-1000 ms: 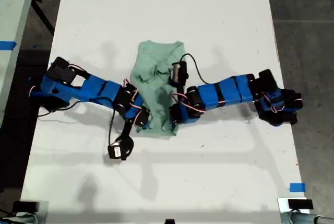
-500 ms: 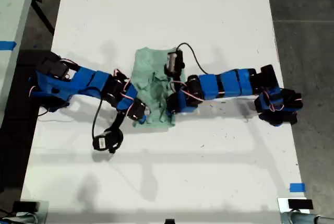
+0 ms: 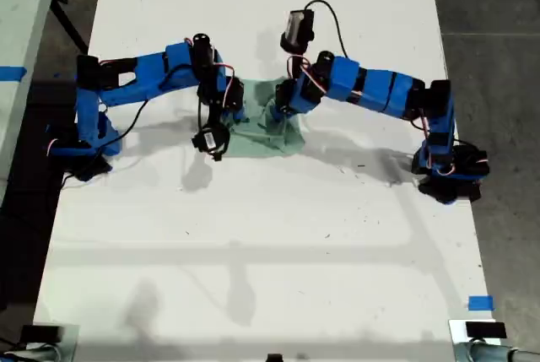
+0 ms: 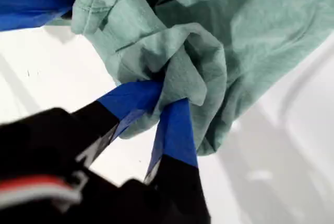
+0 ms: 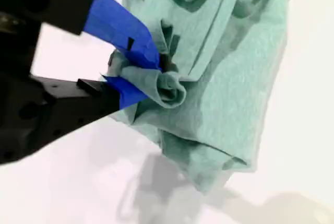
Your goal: Fold t-shirt
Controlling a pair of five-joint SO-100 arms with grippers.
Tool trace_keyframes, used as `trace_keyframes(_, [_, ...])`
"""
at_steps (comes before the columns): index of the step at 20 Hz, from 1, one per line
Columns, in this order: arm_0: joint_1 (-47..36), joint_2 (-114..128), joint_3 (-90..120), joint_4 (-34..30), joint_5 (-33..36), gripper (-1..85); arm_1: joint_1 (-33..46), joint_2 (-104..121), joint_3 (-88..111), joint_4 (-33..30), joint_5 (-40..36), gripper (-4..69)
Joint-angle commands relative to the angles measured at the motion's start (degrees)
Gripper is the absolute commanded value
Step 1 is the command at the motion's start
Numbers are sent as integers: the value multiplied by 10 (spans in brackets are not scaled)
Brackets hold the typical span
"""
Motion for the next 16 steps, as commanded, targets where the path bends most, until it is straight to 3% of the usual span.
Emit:
trace_keyframes(1, [-47,-15,-40,4,20,1,40,40,-5,-20,-17,-14])
trace_keyframes(2, [-55,-18,-43,5,23,24,49,37,-5,-22,-18,-14])
trace_keyframes(4, [-59,1,-53,18,42,240,68,38,-11,-11,-11,24])
trace_keyframes(6, [-71,56,-40,28,53,307,91,47,-32,33,4,276])
trace_keyframes(7, [-83,83,-39,33,54,343,98,63,-33,33,-32,469])
trace_keyframes(9, [-113,134,-28,37,72,393,120,100,-35,59,-47,444])
trace_keyframes(13, [-160,253,47,35,76,366,167,222,52,99,-60,385])
trace_keyframes(14, [-166,288,83,32,76,339,178,268,97,99,-60,374])
trace_keyframes(16, [-169,376,200,4,73,204,195,377,211,96,-58,350])
